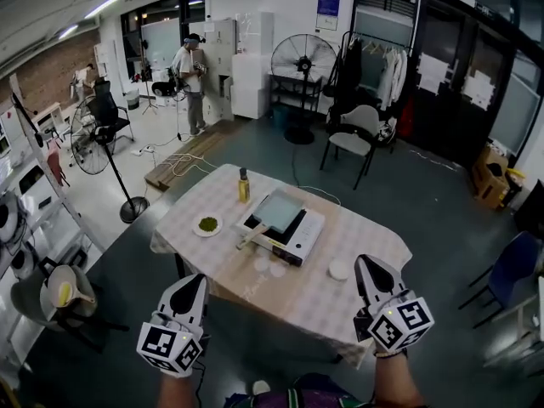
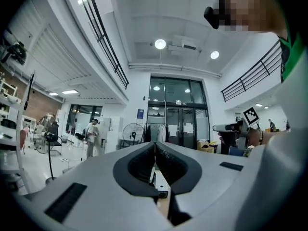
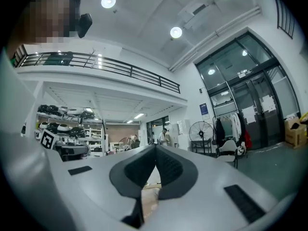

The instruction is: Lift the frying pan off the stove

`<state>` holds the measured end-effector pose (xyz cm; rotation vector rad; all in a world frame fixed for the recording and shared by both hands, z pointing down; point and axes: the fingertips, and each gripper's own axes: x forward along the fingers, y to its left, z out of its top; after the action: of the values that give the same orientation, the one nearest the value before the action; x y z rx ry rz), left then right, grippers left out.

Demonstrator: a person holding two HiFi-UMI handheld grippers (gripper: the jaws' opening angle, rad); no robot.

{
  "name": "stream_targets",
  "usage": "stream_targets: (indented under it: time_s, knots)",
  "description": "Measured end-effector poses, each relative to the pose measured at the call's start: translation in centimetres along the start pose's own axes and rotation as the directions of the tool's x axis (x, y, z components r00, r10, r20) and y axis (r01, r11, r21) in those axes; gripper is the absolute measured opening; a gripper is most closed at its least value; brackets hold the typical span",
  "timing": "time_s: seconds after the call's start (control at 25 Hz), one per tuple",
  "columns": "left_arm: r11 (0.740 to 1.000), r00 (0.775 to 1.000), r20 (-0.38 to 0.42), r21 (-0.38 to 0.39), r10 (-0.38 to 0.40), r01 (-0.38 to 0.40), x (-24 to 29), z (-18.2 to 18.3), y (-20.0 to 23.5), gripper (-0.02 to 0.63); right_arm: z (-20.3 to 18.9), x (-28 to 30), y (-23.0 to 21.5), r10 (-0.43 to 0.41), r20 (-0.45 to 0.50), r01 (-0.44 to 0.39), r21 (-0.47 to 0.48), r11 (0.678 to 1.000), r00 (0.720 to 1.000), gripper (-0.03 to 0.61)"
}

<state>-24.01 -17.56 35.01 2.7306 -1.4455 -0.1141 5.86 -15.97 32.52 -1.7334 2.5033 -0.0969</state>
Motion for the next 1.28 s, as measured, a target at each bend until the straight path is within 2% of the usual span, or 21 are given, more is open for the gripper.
stream_targets:
  time_s: [0.16,0.36,0.52,0.76,0.8,0.88,0.96,1.04,1.16,1.28]
  knots:
    - [1.0,1.0,-0.025,-0.012,-0.013,0.013,4.9,-1.0,0.9,0.025,-0.4,3.7,-3.1,0.007,-0.01,-0.007,0.012,1.0,1.0,0.006]
    - [1.0,1.0,-0.019,0.003,0.001,-0.001,12.5,-0.4,2.5,0.025,-0.1,9.9,-8.4,0.024,0.004,-0.024,0.031,0.999,1.0,0.006]
    - [0.999,1.0,-0.024,0.053,0.007,-0.006,18.9,0.8,2.7,0.025,1.5,14.3,-12.2,0.076,0.031,-0.077,0.046,0.996,0.997,0.006]
    - [0.999,0.999,-0.032,0.042,-0.018,0.019,23.4,0.7,3.2,0.029,1.8,18.3,-14.0,0.088,0.045,-0.09,0.046,0.995,0.995,0.006]
    - [0.999,0.999,-0.039,0.034,-0.036,0.037,23.8,0.6,3.2,0.046,1.6,18.6,-13.9,0.084,0.046,-0.086,0.049,0.995,0.995,0.006]
    - [0.996,0.995,-0.058,0.029,-0.083,0.085,24.6,0.1,3.2,0.164,1.2,19.3,-13.7,0.079,0.046,-0.082,0.053,0.995,0.996,0.006]
    - [0.991,0.989,-0.094,0.051,-0.114,0.12,25.6,-0.8,3.4,0.337,0.7,19.9,-13.3,0.081,0.045,-0.083,0.055,0.995,0.996,0.006]
    - [0.988,0.982,-0.144,0.084,-0.118,0.131,26.7,-2.1,4.0,0.414,0.0,20.5,-13.0,0.084,0.039,-0.087,0.056,0.995,0.996,0.007]
    - [0.982,0.965,-0.237,0.118,-0.116,0.147,28.4,-4.7,4.9,0.443,-1.1,21.2,-12.9,0.089,0.023,-0.09,0.058,0.994,0.996,0.006]
    - [0.98,0.931,-0.335,0.088,-0.141,0.18,30.2,-8.1,5.7,0.445,-2.1,21.5,-13.4,0.082,0.017,-0.082,0.065,0.994,0.997,0.006]
